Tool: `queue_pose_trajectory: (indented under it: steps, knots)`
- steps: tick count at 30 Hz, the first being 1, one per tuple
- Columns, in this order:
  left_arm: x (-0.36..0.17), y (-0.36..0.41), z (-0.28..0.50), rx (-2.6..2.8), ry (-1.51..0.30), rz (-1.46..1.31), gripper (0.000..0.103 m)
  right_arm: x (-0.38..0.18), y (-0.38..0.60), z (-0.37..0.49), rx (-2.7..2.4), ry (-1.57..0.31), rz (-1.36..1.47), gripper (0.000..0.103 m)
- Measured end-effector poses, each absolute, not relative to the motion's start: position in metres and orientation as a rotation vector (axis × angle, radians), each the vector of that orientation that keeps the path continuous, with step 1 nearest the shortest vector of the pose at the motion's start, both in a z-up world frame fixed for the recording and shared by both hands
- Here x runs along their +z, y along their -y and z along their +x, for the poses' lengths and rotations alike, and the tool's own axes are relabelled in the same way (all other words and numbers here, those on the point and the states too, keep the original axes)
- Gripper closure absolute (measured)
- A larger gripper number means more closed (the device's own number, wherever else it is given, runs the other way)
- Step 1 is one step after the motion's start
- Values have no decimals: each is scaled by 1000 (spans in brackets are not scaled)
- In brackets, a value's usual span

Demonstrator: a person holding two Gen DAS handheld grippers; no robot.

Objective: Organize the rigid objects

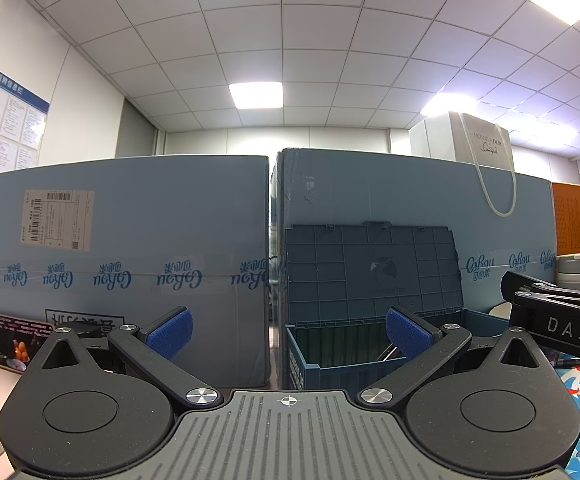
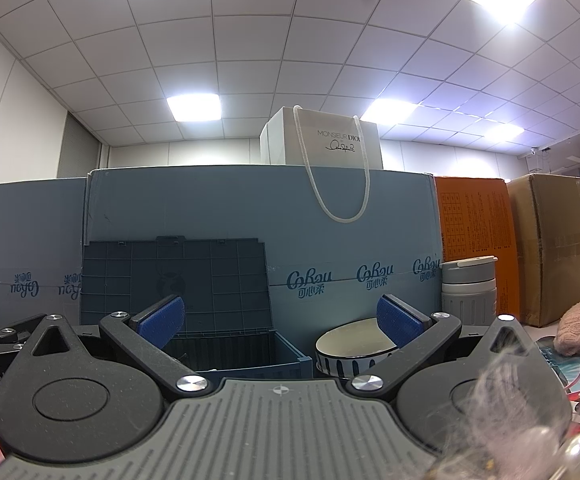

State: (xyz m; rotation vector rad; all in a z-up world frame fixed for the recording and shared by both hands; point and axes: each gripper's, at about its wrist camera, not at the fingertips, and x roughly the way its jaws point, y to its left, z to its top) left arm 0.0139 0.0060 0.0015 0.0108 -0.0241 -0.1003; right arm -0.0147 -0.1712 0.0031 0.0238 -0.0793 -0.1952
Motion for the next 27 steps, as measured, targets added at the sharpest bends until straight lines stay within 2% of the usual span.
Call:
queue_pose_trajectory:
  steps: [27]
  knots:
    - [2,-6,14,-100,25,11,0,3,171,-16,-204,74,25,0]
